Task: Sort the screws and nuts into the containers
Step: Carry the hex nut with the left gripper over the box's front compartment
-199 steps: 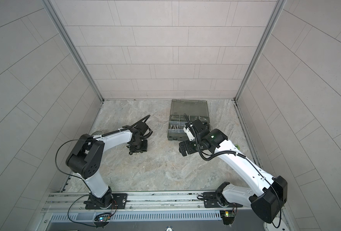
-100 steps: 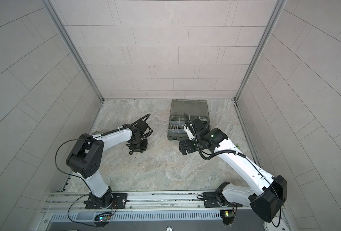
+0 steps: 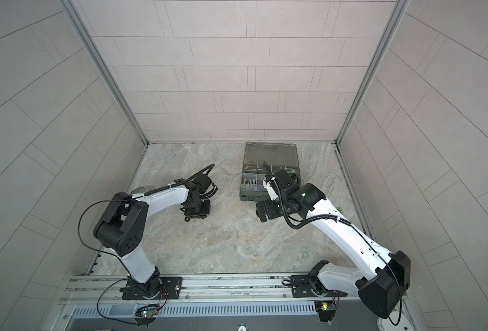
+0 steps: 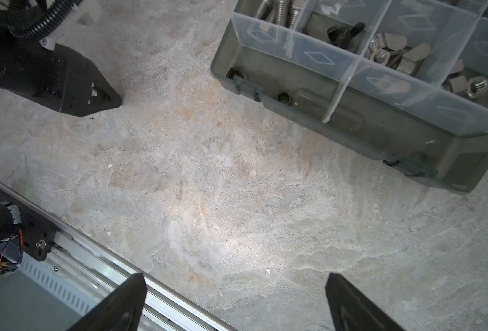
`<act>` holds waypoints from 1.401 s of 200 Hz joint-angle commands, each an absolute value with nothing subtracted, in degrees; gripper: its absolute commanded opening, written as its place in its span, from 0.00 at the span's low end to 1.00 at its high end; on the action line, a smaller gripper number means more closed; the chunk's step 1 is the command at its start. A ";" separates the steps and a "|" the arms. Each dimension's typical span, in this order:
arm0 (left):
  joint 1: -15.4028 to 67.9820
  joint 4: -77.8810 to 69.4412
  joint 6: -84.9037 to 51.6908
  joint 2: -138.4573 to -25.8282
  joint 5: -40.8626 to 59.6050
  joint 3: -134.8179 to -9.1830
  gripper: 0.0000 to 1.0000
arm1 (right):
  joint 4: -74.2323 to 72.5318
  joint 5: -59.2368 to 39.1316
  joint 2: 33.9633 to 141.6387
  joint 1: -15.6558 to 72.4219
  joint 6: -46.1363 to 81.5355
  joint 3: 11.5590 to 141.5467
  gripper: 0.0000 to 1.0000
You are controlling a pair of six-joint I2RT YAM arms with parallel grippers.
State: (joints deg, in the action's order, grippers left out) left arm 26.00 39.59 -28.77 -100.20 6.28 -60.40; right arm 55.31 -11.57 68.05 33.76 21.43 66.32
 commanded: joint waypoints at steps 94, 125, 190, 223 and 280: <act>29.31 49.27 -27.20 -105.53 6.97 -81.58 0.21 | 57.40 -9.40 62.91 32.48 21.54 64.68 0.99; 32.50 52.75 -26.24 -112.78 7.21 -94.84 0.21 | 57.89 -9.03 60.59 30.80 21.88 63.48 0.99; 38.40 58.16 -25.46 -127.66 10.16 -116.54 0.21 | 60.45 -7.91 56.31 27.09 22.16 61.66 0.99; 39.64 58.12 -25.57 -130.73 12.19 -120.38 0.21 | 60.73 -7.91 55.46 24.40 21.54 60.58 0.99; 40.25 57.96 -25.58 -132.78 13.66 -121.78 0.28 | 60.91 -8.66 55.85 21.89 20.57 61.30 0.99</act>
